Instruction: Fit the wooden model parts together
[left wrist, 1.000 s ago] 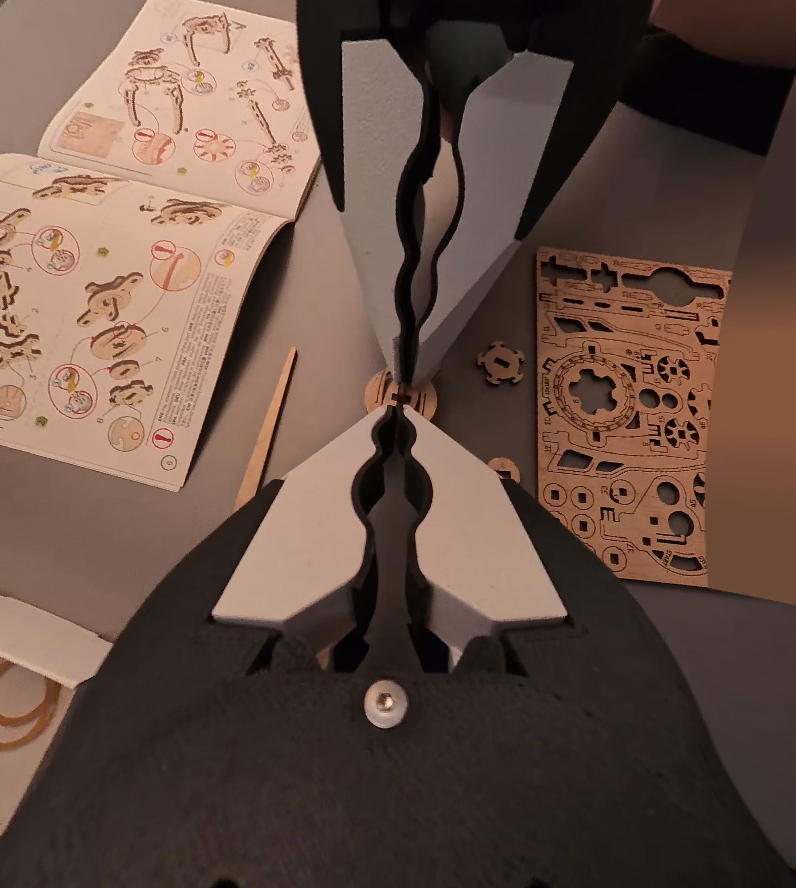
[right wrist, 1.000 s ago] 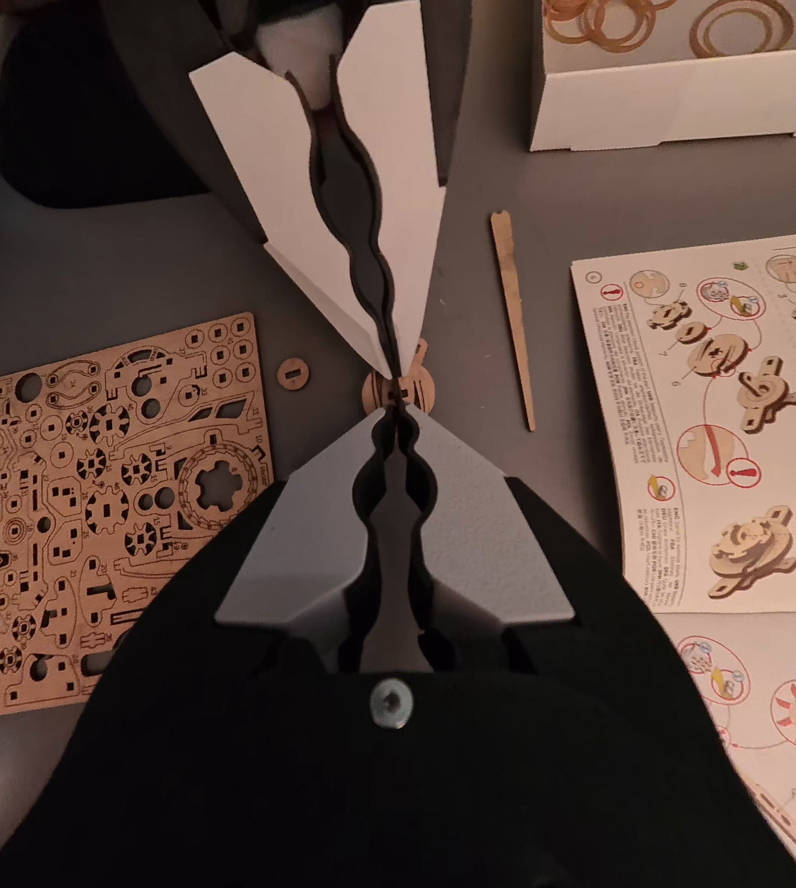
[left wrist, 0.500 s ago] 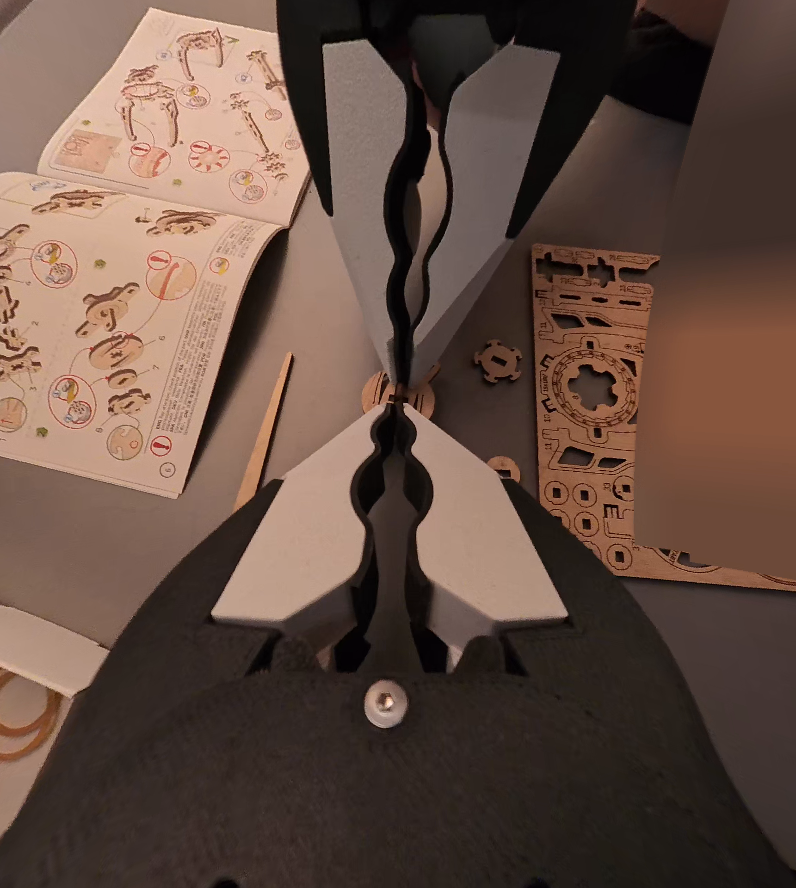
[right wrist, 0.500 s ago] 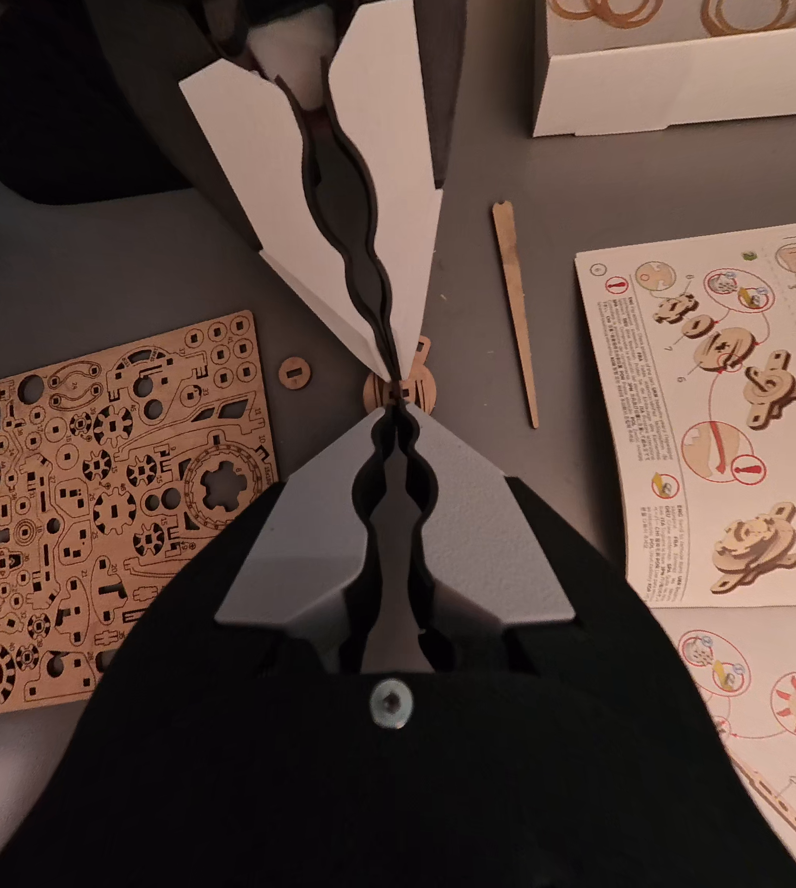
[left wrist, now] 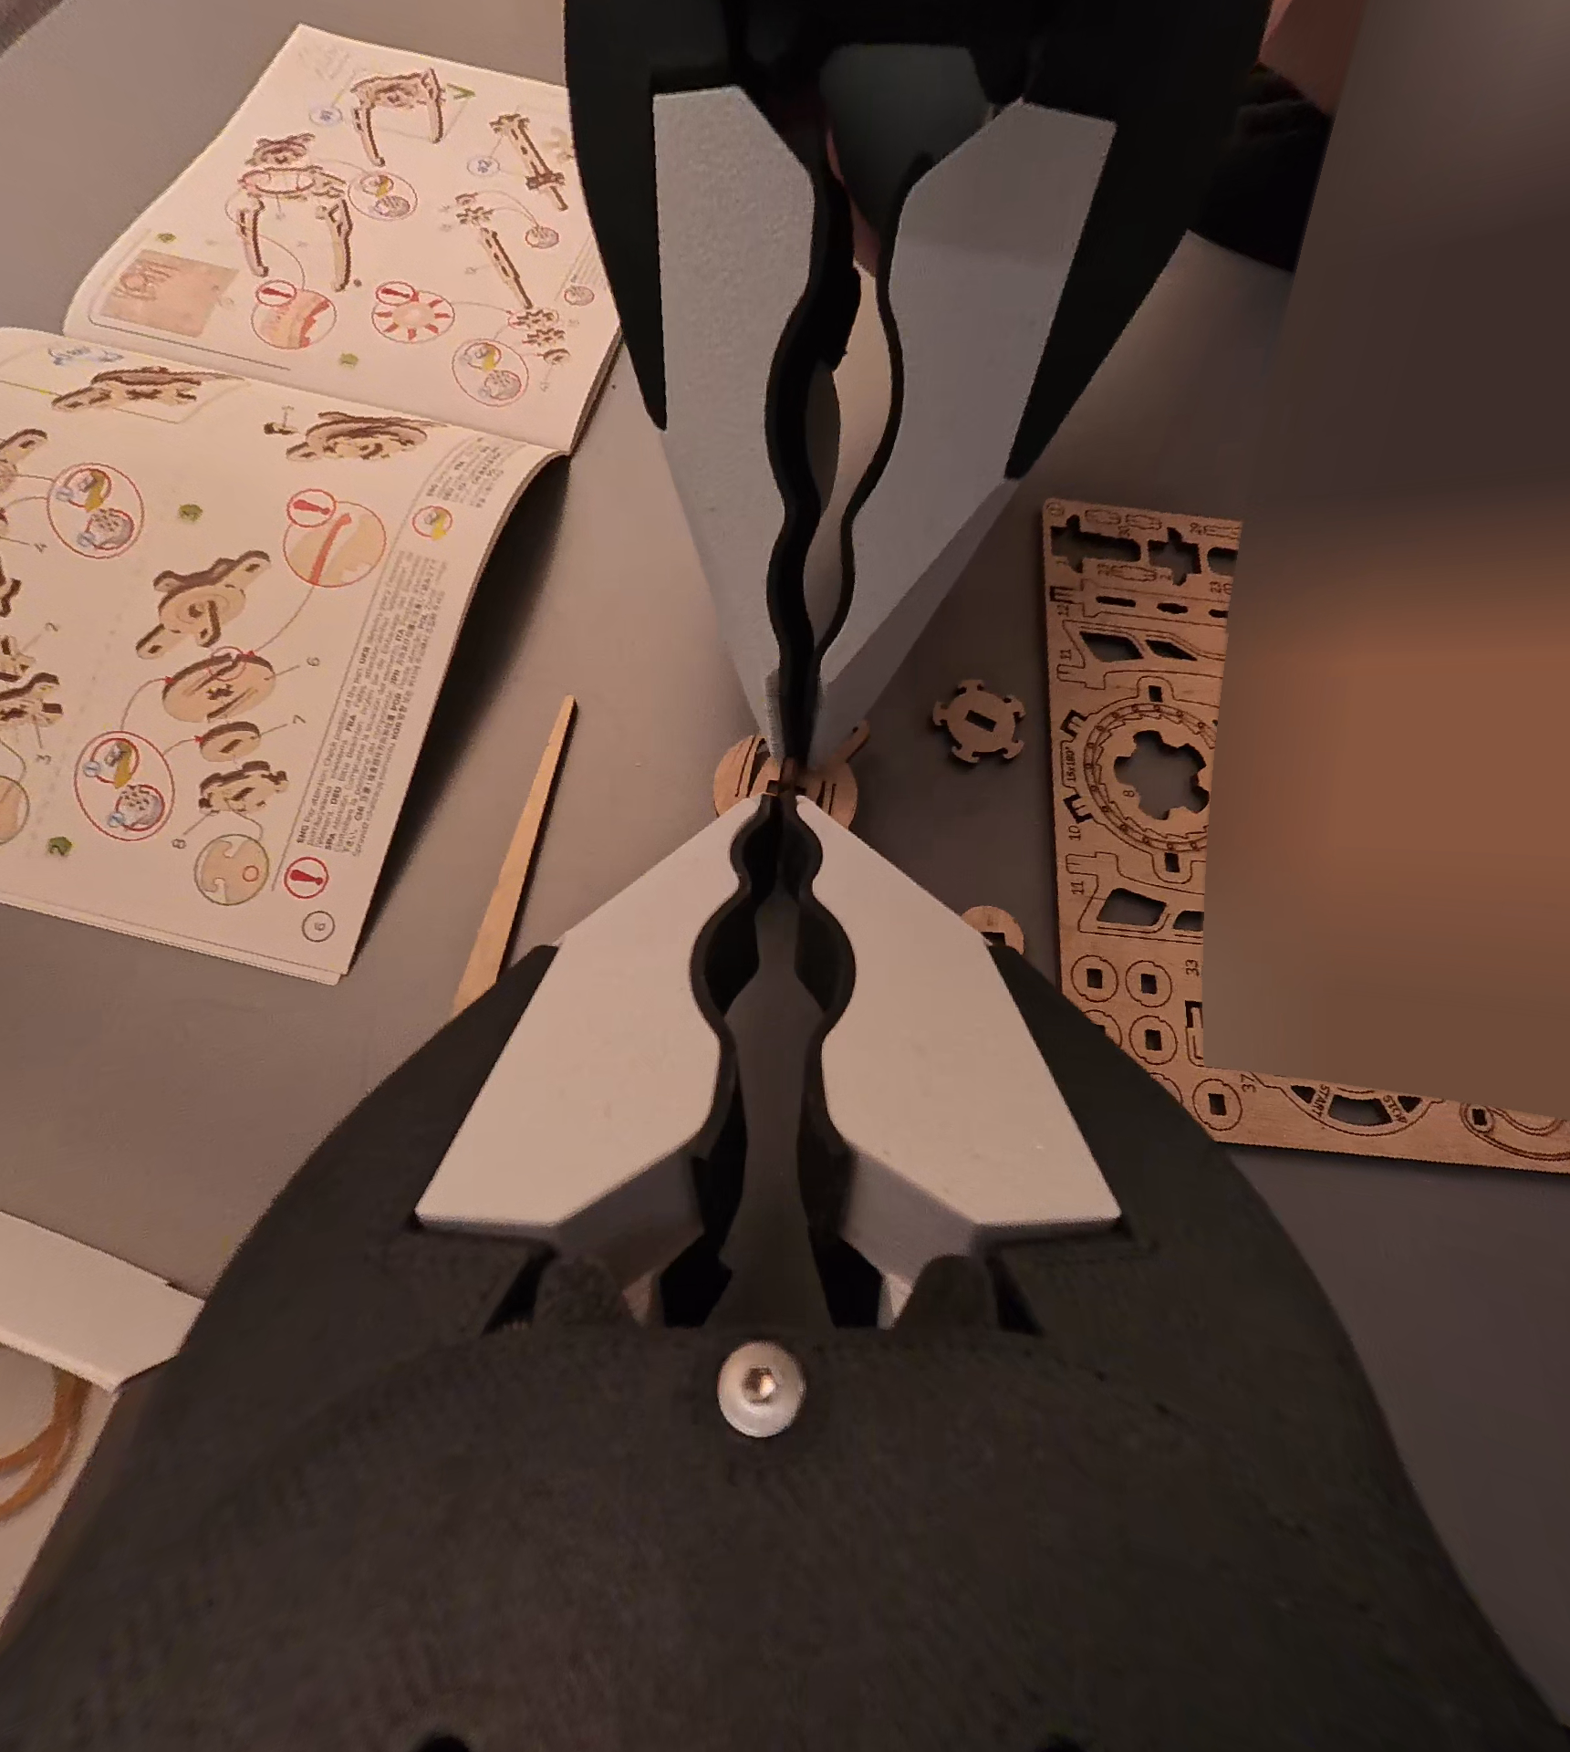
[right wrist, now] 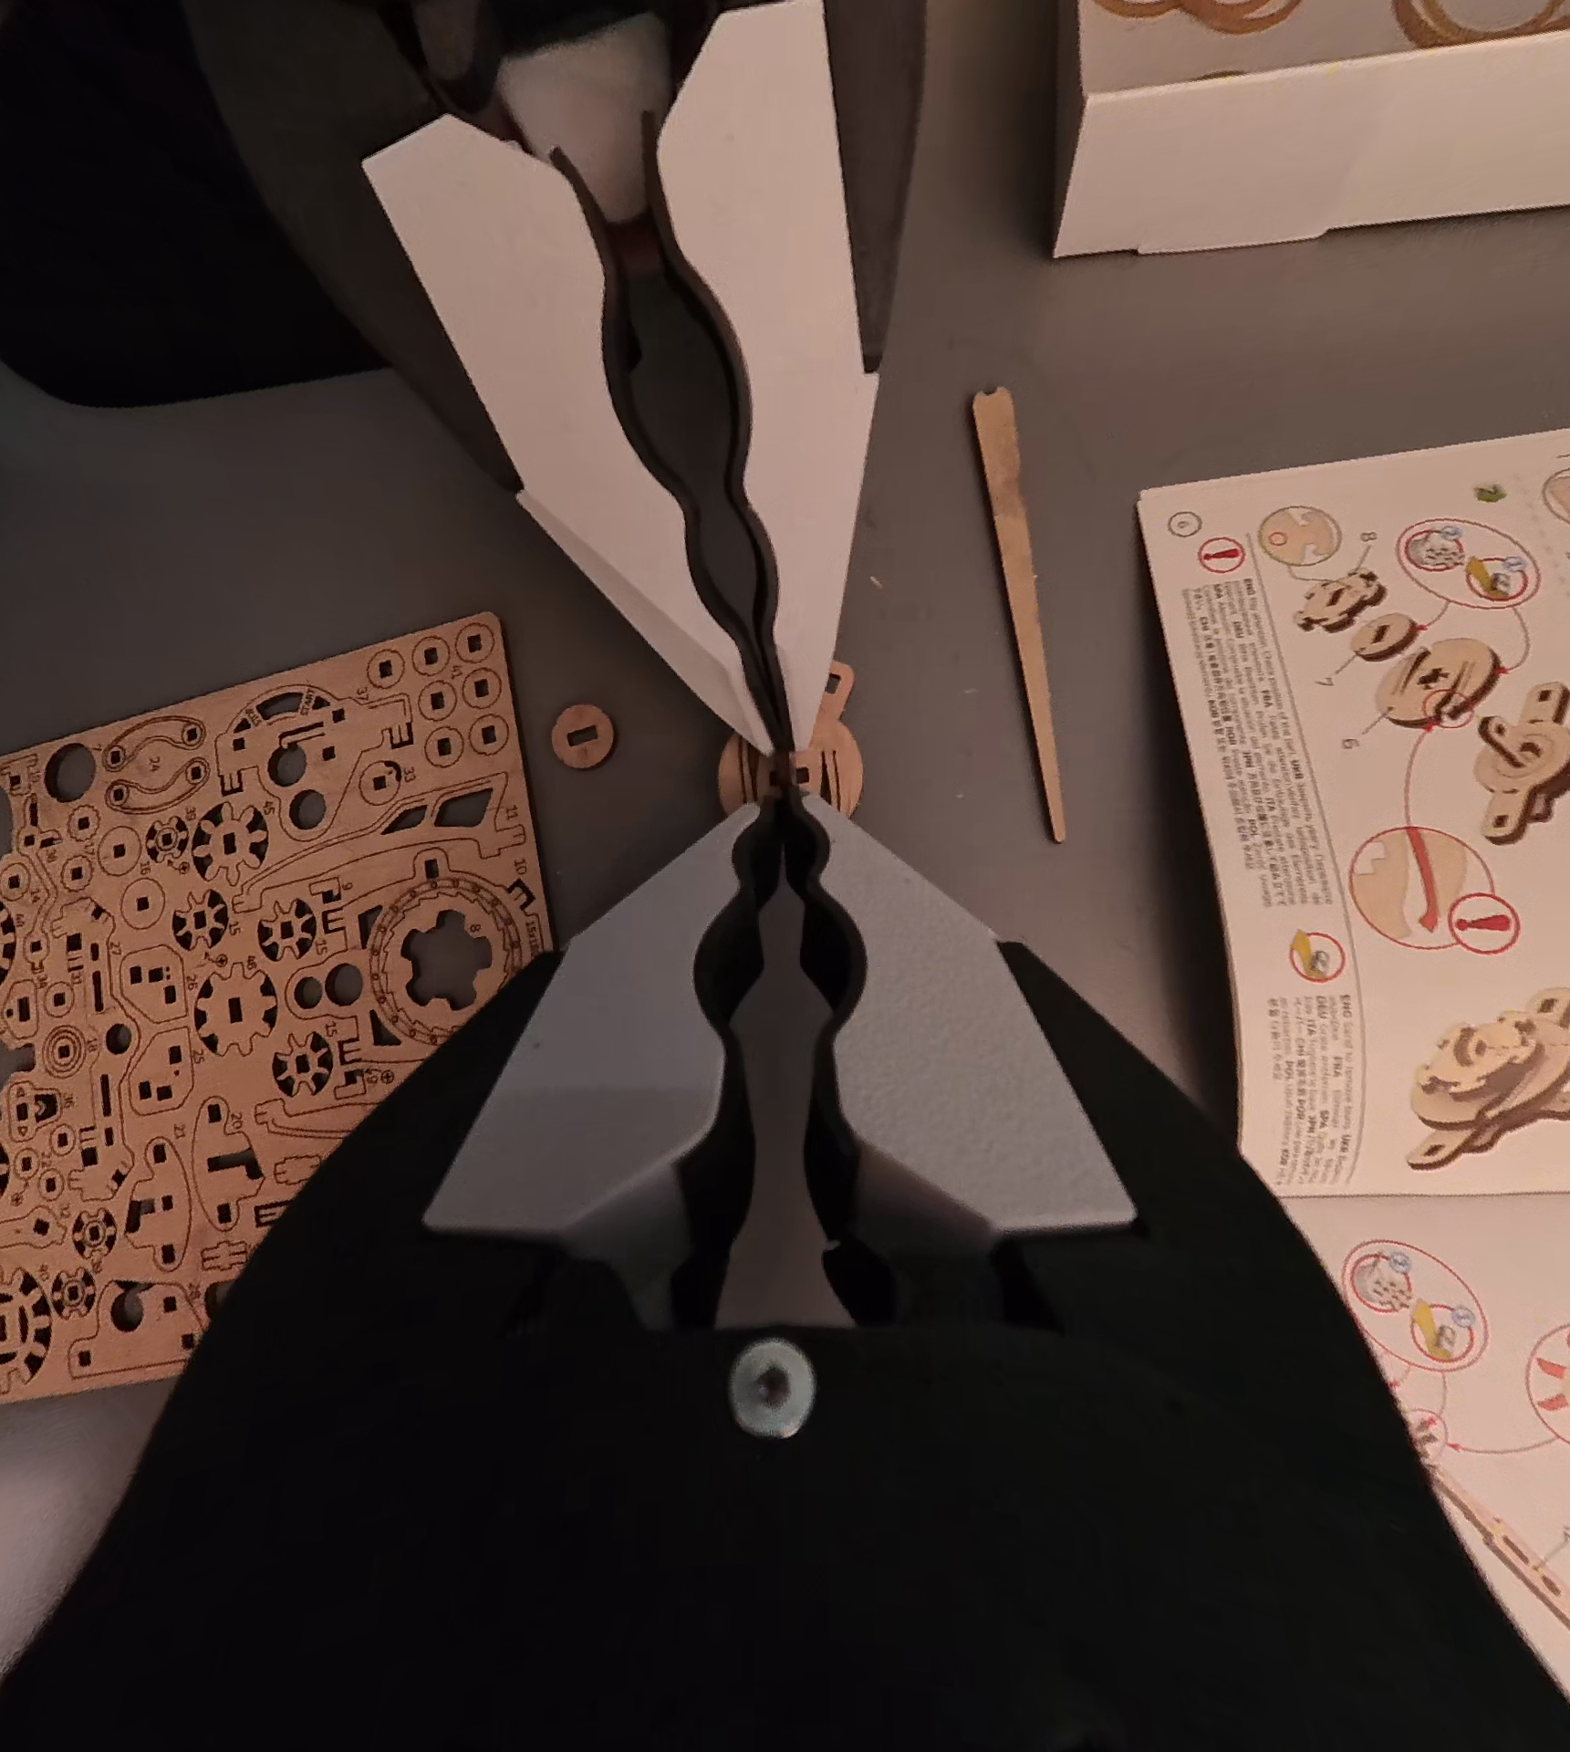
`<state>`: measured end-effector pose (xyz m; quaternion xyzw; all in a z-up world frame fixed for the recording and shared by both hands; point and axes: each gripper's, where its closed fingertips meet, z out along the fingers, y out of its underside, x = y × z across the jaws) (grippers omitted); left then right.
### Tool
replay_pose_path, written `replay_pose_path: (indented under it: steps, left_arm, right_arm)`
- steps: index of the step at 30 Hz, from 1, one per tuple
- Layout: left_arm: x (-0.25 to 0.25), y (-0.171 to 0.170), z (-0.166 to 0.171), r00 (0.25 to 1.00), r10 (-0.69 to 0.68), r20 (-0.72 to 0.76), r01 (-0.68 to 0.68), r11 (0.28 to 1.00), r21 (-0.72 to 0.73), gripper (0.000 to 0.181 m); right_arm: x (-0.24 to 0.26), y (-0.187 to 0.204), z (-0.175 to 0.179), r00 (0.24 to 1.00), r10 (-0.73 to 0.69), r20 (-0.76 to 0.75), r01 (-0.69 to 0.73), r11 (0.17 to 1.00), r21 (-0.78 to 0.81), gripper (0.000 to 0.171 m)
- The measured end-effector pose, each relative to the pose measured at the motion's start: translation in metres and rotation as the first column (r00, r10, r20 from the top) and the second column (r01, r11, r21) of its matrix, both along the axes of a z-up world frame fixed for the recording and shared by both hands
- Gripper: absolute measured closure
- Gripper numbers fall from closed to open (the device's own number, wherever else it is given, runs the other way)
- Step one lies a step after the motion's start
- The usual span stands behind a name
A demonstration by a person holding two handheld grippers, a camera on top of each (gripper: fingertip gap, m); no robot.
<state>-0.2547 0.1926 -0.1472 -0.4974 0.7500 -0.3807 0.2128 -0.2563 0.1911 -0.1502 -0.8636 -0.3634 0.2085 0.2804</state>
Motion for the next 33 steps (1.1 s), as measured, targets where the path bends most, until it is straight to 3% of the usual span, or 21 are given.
replay_pose_path:
  steps: [6, 9, 14, 18, 22, 25, 33]
  left_arm:
    - [0.001, 0.000, 0.001, 0.999, -0.044, 0.023, 0.043, 0.999, 0.023, 0.181]
    - [-0.004, -0.009, 0.001, 0.981, -0.185, 0.064, 0.180, 0.981, 0.078, 0.181]
    - [-0.005, -0.004, 0.004, 0.964, -0.244, 0.105, 0.230, 0.964, 0.133, 0.181]
    - [-0.003, 0.001, 0.012, 0.973, -0.201, 0.110, 0.187, 0.974, 0.127, 0.181]
    - [-0.012, -0.014, 0.022, 0.979, -0.202, 0.031, 0.203, 0.979, -0.032, 0.181]
    - [-0.017, -0.017, 0.012, 0.977, -0.208, -0.041, 0.207, 0.978, -0.015, 0.181]
    - [-0.039, -0.014, 0.022, 0.960, -0.225, -0.167, 0.230, 0.973, 0.015, 0.181]
  right_arm:
    - [0.000, 0.001, 0.001, 0.998, -0.032, -0.062, 0.030, 0.999, -0.036, 0.170]
    - [-0.002, -0.004, 0.005, 0.993, -0.035, -0.114, 0.021, 0.993, -0.119, 0.170]
    - [0.001, 0.011, 0.032, 0.985, 0.062, -0.162, -0.042, 0.991, 0.124, 0.171]
    - [0.006, 0.007, 0.003, 0.995, 0.095, -0.032, -0.092, 0.992, 0.084, 0.171]
    - [0.003, -0.003, -0.002, 0.995, 0.079, -0.054, -0.080, 0.997, -0.017, 0.171]
    - [0.003, -0.005, 0.002, 0.998, 0.052, -0.047, -0.053, 0.998, -0.030, 0.171]
    - [-0.022, 0.010, 0.034, 0.971, 0.102, -0.218, -0.060, 0.980, 0.192, 0.166]
